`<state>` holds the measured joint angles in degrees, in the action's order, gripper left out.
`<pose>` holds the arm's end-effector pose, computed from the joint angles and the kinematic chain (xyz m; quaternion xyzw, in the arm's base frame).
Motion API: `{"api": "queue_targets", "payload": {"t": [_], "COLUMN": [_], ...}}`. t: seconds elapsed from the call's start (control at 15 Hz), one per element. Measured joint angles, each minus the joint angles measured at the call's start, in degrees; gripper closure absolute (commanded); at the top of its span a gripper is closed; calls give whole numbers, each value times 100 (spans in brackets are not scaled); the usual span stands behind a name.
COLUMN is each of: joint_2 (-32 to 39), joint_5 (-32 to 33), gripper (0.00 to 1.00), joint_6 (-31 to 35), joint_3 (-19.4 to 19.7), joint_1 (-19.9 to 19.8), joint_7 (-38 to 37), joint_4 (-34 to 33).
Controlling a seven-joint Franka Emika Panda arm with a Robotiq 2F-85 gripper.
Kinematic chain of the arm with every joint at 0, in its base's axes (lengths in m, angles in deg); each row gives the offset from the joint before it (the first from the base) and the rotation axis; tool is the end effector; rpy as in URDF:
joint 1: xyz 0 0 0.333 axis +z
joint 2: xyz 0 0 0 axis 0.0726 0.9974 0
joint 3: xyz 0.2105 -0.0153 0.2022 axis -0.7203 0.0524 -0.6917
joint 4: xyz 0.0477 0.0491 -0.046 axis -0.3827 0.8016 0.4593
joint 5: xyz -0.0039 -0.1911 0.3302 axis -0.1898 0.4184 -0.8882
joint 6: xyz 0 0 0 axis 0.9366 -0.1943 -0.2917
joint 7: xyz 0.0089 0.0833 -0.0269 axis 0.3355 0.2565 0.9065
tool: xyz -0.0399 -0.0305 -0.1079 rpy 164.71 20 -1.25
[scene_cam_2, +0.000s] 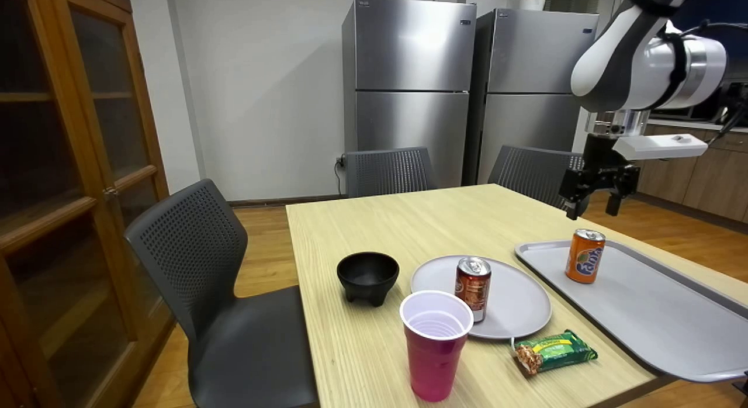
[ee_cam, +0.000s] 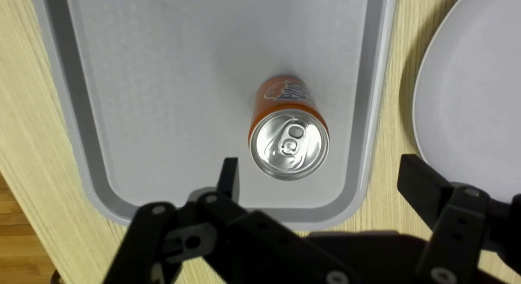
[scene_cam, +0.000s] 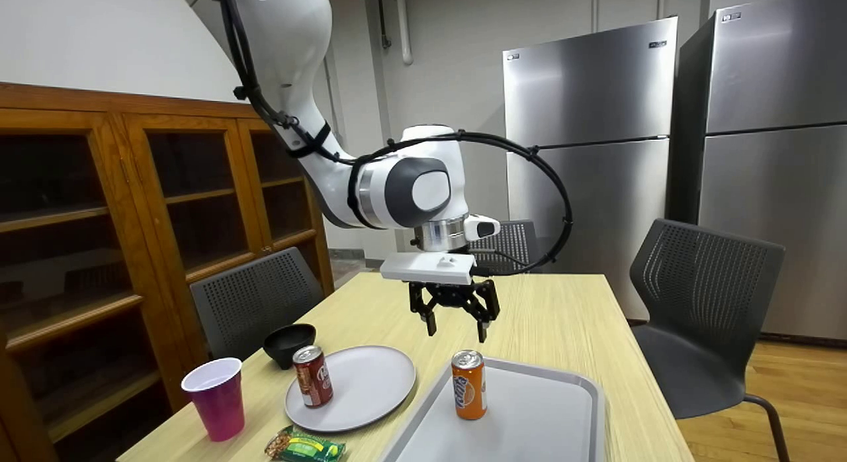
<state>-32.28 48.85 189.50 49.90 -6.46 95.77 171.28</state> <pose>0.4872 -0.1898 0.2230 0.9984 -0.0448 0.0229 0.0269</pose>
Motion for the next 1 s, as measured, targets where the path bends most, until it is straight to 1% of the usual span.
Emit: {"api": "queue_targets", "payload": {"t": [0.4, 0.67, 1.0], "joint_2": [425, 742, 976], "joint_5": [0, 2, 11], "gripper": [0, 0, 0], "joint_6": [247, 253, 253], "joint_3": [12, 10, 3], "joint_1": [-113, -154, -155], "joint_7": [-9, -9, -9], "joint_4": [-179, -358, -472]}}
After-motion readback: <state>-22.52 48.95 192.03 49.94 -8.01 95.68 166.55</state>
